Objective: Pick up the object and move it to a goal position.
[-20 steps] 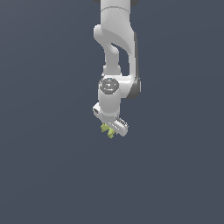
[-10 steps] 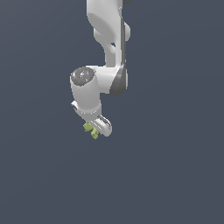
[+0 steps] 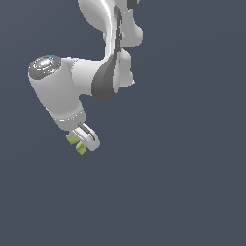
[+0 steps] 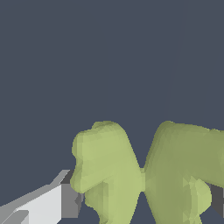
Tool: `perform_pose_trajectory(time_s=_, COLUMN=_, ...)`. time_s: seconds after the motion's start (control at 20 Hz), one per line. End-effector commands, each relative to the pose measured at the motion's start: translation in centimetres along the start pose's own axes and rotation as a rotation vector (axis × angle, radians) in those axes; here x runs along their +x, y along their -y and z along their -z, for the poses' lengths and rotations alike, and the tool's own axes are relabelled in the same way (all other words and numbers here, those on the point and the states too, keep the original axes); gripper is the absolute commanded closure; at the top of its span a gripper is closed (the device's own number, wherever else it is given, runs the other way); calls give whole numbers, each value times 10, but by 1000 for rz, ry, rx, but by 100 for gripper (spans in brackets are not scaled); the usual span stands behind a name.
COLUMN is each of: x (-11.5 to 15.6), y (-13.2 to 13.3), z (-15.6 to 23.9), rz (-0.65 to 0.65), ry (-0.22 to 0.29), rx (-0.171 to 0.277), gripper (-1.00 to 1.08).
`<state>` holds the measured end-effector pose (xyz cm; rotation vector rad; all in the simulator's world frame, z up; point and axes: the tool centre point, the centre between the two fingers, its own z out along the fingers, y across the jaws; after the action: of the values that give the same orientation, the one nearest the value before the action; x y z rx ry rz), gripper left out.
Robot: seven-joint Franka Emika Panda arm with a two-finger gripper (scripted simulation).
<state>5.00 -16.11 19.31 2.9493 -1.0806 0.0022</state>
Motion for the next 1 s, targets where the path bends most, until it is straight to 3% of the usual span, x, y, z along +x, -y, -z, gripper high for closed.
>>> perform_pose_trajectory(time_s=0.0, x=15, y=-7, z=13, rz=1, ry=1, rx=0, gripper=108)
perform_pose_trajectory(time_s=0.45, x=54, y=-23, z=43, rz=1, ry=1, rx=0, gripper=108)
perform_pose_trajectory(time_s=0.95, x=69, y=-27, z=54, rz=1, ry=1, rx=0, gripper=108)
